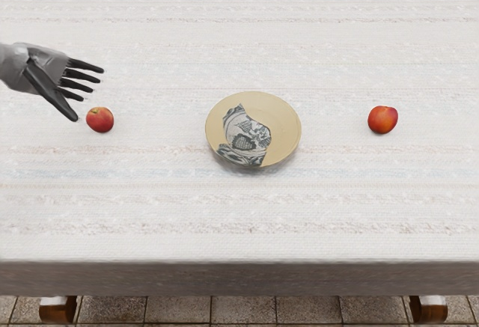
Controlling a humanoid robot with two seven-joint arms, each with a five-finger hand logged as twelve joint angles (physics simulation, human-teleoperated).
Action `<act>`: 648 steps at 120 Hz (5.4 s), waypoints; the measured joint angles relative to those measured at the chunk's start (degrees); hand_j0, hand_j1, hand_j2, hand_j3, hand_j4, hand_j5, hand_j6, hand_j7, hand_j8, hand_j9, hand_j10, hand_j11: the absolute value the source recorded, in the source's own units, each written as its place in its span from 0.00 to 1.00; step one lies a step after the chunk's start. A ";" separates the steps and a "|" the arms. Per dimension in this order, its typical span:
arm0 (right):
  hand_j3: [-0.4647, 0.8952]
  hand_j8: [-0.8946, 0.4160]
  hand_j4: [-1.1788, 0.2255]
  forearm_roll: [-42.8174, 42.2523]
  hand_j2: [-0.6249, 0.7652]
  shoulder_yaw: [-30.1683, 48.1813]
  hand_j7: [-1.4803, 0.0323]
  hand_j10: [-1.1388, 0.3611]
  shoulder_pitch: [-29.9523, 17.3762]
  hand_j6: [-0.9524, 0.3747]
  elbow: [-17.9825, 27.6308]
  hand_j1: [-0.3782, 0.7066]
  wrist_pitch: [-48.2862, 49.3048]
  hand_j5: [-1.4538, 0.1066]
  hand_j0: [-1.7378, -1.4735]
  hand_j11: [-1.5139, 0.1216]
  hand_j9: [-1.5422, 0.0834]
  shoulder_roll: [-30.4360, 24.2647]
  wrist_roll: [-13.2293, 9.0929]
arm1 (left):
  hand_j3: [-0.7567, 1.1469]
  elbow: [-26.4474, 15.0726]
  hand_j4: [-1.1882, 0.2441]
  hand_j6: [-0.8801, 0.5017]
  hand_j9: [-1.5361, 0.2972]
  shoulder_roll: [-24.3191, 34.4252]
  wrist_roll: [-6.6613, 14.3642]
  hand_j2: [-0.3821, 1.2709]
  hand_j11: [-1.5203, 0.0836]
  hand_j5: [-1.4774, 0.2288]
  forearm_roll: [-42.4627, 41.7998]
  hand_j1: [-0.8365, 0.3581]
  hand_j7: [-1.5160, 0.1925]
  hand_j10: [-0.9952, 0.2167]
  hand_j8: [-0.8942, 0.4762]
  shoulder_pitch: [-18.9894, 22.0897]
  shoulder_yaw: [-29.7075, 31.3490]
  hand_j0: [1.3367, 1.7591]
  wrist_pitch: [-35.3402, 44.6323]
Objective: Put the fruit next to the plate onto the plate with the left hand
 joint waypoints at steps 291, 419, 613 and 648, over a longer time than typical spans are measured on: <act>0.34 0.67 0.82 -0.04 0.45 0.04 0.96 0.74 0.05 0.70 -0.04 0.05 0.01 0.91 0.30 0.91 0.93 0.00 0.00 | 0.40 0.66 0.67 0.48 0.68 -45.80 -23.01 0.26 0.77 0.70 -24.99 0.77 0.72 0.64 0.49 -17.91 83.76 0.76 46.23; 0.34 0.67 0.82 -0.04 0.45 0.04 0.96 0.74 0.05 0.70 -0.04 0.05 0.01 0.91 0.30 0.91 0.93 0.00 0.00 | 0.40 4.38 0.57 0.36 0.57 -43.43 -23.02 0.28 0.64 0.58 -24.25 0.61 0.60 0.51 0.38 -13.59 83.67 0.76 46.30; 0.34 0.67 0.82 -0.04 0.45 0.04 0.96 0.74 0.05 0.70 -0.04 0.05 0.01 0.91 0.30 0.91 0.93 0.00 0.00 | 0.40 5.49 0.45 0.27 0.46 -45.28 -22.91 0.31 0.52 0.47 -20.78 0.49 0.49 0.38 0.29 -11.84 81.39 0.76 47.44; 0.34 0.67 0.82 -0.04 0.45 0.04 0.96 0.74 0.05 0.70 -0.04 0.05 0.01 0.91 0.30 0.91 0.93 0.00 0.00 | 0.40 5.34 0.38 0.31 0.39 -45.28 -22.81 0.38 0.43 0.40 -20.87 0.47 0.41 0.30 0.31 -12.08 81.19 0.75 47.18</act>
